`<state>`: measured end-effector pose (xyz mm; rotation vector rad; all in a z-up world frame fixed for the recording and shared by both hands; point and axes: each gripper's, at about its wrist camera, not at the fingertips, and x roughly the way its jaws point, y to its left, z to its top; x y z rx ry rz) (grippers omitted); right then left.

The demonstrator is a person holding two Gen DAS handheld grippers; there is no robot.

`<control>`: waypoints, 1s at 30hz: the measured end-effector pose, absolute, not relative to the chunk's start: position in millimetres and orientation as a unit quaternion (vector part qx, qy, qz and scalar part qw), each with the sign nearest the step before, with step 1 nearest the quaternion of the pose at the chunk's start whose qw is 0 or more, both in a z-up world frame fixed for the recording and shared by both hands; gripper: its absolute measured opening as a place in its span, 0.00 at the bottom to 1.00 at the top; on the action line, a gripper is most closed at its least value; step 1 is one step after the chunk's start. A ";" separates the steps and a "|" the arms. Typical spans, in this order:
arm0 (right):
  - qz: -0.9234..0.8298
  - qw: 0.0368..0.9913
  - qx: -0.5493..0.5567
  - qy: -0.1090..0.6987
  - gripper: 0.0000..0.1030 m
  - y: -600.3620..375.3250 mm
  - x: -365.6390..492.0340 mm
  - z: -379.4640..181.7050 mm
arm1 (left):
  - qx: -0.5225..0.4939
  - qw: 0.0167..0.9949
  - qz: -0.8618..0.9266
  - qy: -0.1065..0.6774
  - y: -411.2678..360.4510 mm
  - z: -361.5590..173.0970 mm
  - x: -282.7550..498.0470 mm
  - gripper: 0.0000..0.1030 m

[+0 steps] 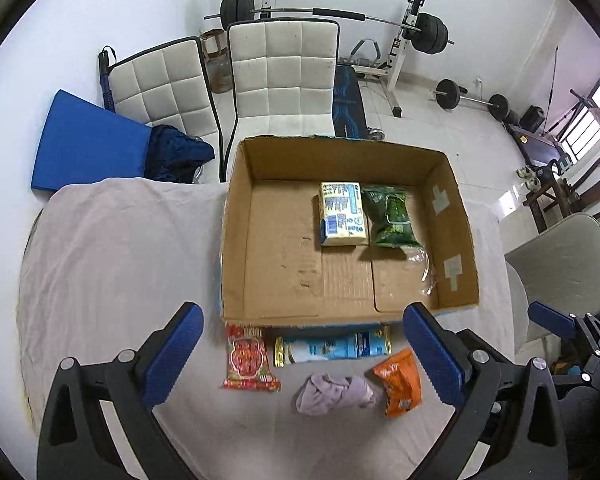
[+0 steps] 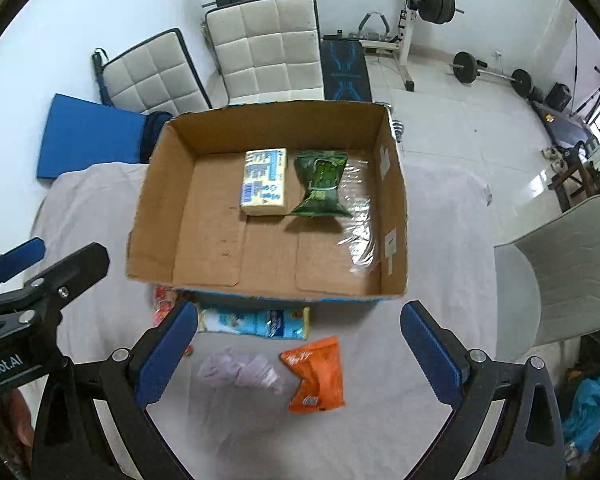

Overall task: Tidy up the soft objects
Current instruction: 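Grasp the red-orange snack bag with left tool while right tool grasps orange bag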

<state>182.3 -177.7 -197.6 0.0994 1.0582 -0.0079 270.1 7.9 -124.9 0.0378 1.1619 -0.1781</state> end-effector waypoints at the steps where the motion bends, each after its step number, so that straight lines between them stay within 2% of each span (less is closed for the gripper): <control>1: -0.004 0.860 0.053 0.508 1.00 -180.7 177.3 -199.8 | 0.018 0.832 -0.082 0.549 8.6 -124.8 267.6 0.99; 7: -0.026 0.827 0.066 0.557 1.00 -205.9 161.8 -253.5 | 0.009 0.808 -0.068 0.585 19.9 -156.8 249.0 0.99; 13: -0.038 0.765 0.107 0.634 1.00 -228.3 163.9 -351.9 | -0.026 0.751 -0.028 0.659 53.7 -234.2 239.2 0.99; 18: -0.050 0.728 0.153 0.666 0.97 -239.2 170.6 -410.6 | -0.063 0.706 -0.006 0.705 78.4 -292.9 250.8 0.99; 27: -0.054 0.705 0.176 0.685 0.92 -242.3 175.9 -449.2 | -0.050 0.669 0.001 0.742 74.7 -369.3 284.9 0.99; 28: -0.051 0.704 0.181 0.685 0.90 -243.3 175.6 -451.3 | -0.049 0.668 0.000 0.743 73.9 -373.9 286.6 0.98; 30: -0.047 0.698 0.187 0.690 0.86 -244.0 174.2 -455.4 | -0.044 0.666 -0.005 0.745 71.3 -382.7 287.7 0.80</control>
